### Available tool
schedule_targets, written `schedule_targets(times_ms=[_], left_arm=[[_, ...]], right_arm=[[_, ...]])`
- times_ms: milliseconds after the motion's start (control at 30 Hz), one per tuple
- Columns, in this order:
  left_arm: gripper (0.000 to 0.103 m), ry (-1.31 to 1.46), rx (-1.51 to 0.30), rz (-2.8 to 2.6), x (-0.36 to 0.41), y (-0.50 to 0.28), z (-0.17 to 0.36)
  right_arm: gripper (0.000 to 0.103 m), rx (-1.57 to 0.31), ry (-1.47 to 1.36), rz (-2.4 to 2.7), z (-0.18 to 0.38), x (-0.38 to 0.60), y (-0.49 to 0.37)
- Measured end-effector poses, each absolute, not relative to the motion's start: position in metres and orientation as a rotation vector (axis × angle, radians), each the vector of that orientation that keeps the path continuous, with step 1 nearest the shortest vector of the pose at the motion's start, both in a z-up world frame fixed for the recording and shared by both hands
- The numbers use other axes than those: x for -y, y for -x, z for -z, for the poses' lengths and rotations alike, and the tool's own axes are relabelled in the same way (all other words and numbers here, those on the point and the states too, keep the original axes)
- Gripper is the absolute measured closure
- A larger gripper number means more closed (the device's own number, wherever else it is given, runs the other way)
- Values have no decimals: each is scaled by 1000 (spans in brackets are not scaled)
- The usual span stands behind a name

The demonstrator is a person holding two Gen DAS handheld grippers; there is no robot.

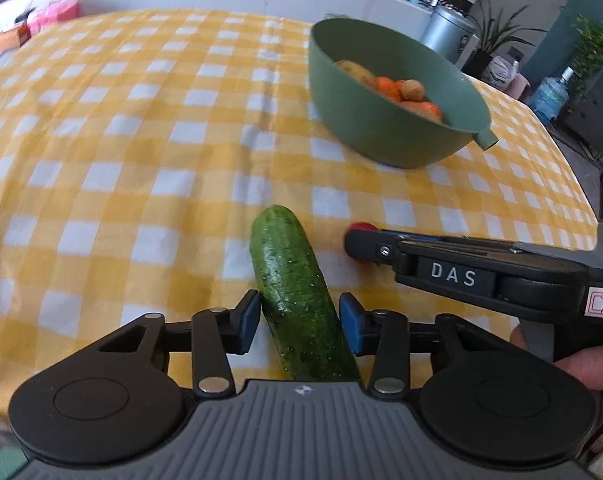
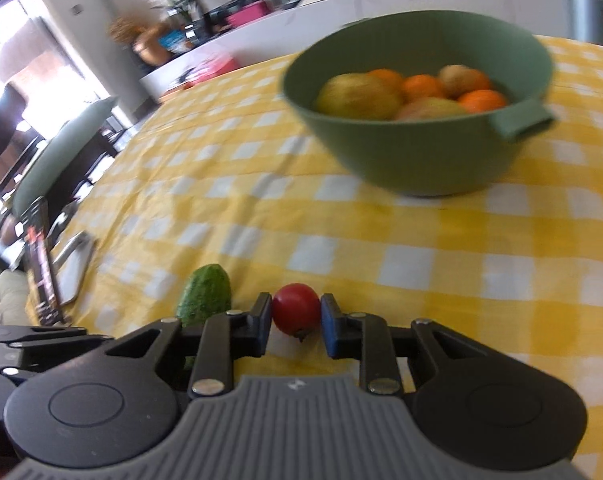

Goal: Organize fruits
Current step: 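Lower left tool around the green cucumber while right tool closes on the red tomato, then lift the cucumber with left tool while right tool lifts the tomato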

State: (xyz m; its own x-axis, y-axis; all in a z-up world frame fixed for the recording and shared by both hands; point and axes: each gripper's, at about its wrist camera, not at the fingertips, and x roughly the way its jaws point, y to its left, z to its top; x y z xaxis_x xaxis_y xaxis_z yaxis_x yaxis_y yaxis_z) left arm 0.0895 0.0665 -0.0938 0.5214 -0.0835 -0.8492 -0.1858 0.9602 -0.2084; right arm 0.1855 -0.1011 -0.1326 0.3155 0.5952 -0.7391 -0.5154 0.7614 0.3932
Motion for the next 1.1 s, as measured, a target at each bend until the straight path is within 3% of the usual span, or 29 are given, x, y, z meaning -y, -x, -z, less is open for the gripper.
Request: schedule_targets(times_ms=[467, 667, 767, 833, 900, 1100], left_arm=[[57, 194, -978, -44, -53, -109, 100], [42, 218, -977, -88, -51, -106, 107], [40, 200, -965, -98, -45, -105, 110], [41, 174, -956, -99, -41, -104, 111], [53, 154, -945, -84, -37, -103, 110], [56, 182, -933, -73, -38, -101, 110]], right_arm=[[81, -993, -89, -579, 128, 124, -192], [80, -989, -74, -582, 128, 121, -192], [78, -984, -55, -583, 128, 118, -191], [77, -986, -37, -577, 129, 116, -190], [78, -984, -34, -578, 129, 115, -191], [80, -981, -38, -574, 130, 115, -191]])
